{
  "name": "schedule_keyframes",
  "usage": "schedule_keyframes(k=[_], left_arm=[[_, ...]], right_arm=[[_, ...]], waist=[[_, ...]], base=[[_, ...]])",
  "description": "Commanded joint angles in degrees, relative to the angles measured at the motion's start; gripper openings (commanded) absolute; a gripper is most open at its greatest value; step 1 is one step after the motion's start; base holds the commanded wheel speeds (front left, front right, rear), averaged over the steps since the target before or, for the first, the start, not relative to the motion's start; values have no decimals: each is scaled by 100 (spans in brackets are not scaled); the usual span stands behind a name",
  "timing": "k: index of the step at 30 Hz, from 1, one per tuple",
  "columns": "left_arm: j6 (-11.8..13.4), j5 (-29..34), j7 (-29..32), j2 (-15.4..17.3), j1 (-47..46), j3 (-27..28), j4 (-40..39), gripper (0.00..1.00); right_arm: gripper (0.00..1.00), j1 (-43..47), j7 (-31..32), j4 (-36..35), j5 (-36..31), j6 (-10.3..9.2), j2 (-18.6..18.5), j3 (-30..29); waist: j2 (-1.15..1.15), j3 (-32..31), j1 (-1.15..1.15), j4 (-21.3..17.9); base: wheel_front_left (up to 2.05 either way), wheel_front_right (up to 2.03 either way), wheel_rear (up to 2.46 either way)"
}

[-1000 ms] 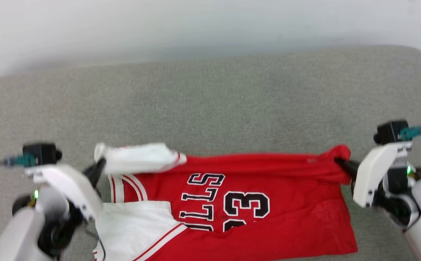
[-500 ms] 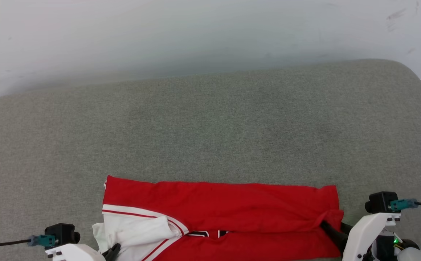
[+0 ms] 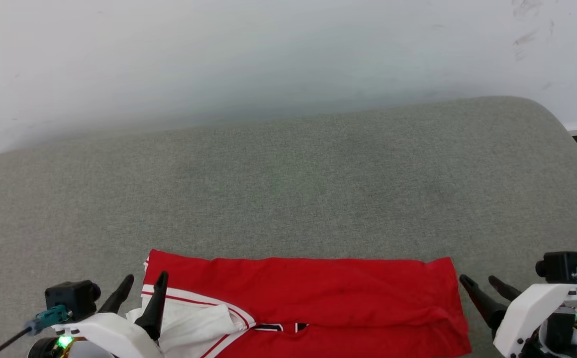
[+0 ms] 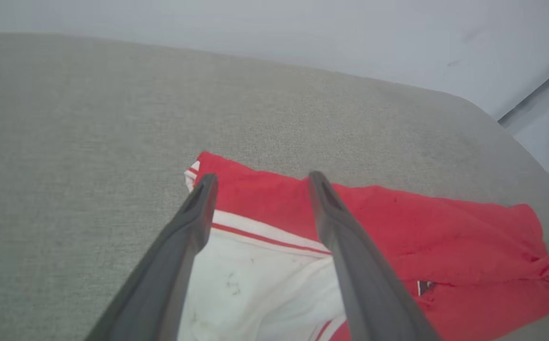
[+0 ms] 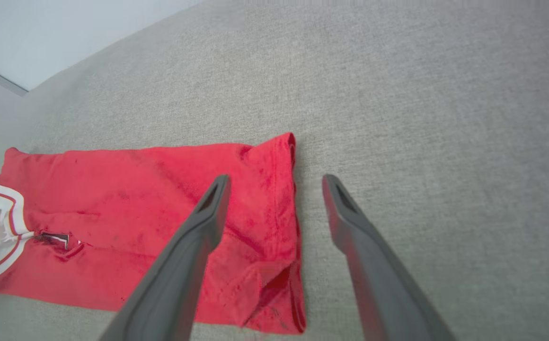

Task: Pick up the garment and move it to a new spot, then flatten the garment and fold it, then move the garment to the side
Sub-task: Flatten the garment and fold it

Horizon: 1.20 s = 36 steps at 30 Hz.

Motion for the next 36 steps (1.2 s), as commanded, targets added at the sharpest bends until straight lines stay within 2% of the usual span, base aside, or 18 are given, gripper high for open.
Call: schedule_keyframes(k=[1, 7, 12, 19, 27, 28, 29, 30, 36], left_arm=[[81, 185, -205, -37, -61, -24, -167, 100], [522, 933, -965, -104, -234, 27, -628, 100], [681, 1314, -1320, -176, -322, -27, -913, 100], [719, 1596, -1515, -273, -441, -51, -1197, 100], [574, 1731, -1605, -419, -570, -60, -1215, 100], [559, 1739, -1605, -431, -572, -65, -1199, 100], [552, 1748, -1605, -423, -564, -79, -1165, 100], [545, 1755, -1606, -420, -557, -87, -1142, 100], [566, 1775, -1575, -387, -450, -148, -883, 100]], right_arm=[[100, 97, 246, -182, -100, -2, -67, -127], [100, 118, 1311, -493, -397, -2, -279, -563], [100, 113, 2072, -551, -614, -2, -196, -782], [100, -4, 2318, -370, -670, -2, 108, -876], [100, -96, 2496, 200, -627, -1, 414, -726], [55, -94, 2498, 241, -621, -1, 430, -704], [24, -103, 2484, 266, -613, -1, 449, -683], [0, -117, 2478, 281, -612, -1, 467, -667], [0, -196, 2462, 140, -651, -1, 342, -641]], waist=[[0, -55, 1, 21], [0, -18, 1, 208], [0, 146, 1, 424], [0, 508, 1, 652], [0, 812, 1, 817], [0, 816, 1, 823], [0, 815, 1, 824], [0, 808, 1, 820], [0, 596, 1, 733]], base=[[0, 0, 0], [0, 0, 0], [0, 0, 0], [0, 0, 0], [0, 0, 0], [0, 0, 0], [0, 0, 0], [0, 0, 0], [0, 0, 0]])
